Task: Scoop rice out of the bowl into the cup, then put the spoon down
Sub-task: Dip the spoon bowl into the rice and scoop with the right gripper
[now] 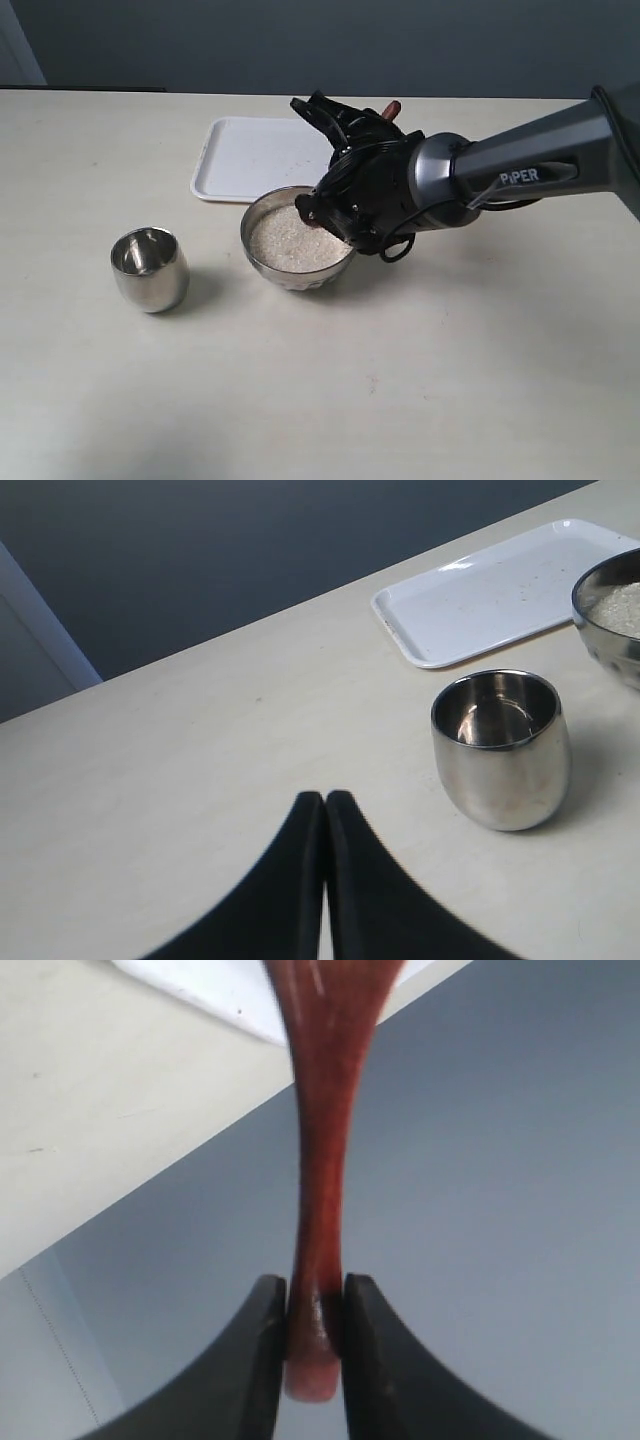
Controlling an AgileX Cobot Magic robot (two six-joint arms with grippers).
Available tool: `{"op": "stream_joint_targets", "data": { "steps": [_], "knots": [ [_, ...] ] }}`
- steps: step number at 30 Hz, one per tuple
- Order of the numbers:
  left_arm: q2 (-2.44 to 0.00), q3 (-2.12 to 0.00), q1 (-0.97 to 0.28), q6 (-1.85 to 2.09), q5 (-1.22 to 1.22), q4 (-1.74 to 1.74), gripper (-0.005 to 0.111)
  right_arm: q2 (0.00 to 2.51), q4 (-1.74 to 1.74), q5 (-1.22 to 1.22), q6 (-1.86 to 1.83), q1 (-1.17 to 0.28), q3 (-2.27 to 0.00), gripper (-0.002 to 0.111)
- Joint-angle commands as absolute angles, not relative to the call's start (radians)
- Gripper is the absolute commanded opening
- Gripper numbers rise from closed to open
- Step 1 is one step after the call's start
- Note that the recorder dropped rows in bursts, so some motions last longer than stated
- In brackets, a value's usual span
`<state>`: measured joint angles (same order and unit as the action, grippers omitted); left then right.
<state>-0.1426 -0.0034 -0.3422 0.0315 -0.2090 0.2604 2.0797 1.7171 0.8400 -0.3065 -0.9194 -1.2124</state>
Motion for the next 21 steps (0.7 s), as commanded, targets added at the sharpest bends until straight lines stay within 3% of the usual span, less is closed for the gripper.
{"op": "stream_joint_targets", "data": {
  "steps": [1, 21],
  "knots": [
    [-0.135, 0.0, -0.352, 0.029, -0.204, 0.269, 0.0, 2.075, 1.729, 0.81, -0.313, -0.909, -1.211, -0.001],
    [-0.135, 0.0, -0.352, 0.029, -0.204, 0.289, 0.0, 2.101, 1.599, 0.722, -0.338, -0.979, -1.211, -0.001]
  ]
}}
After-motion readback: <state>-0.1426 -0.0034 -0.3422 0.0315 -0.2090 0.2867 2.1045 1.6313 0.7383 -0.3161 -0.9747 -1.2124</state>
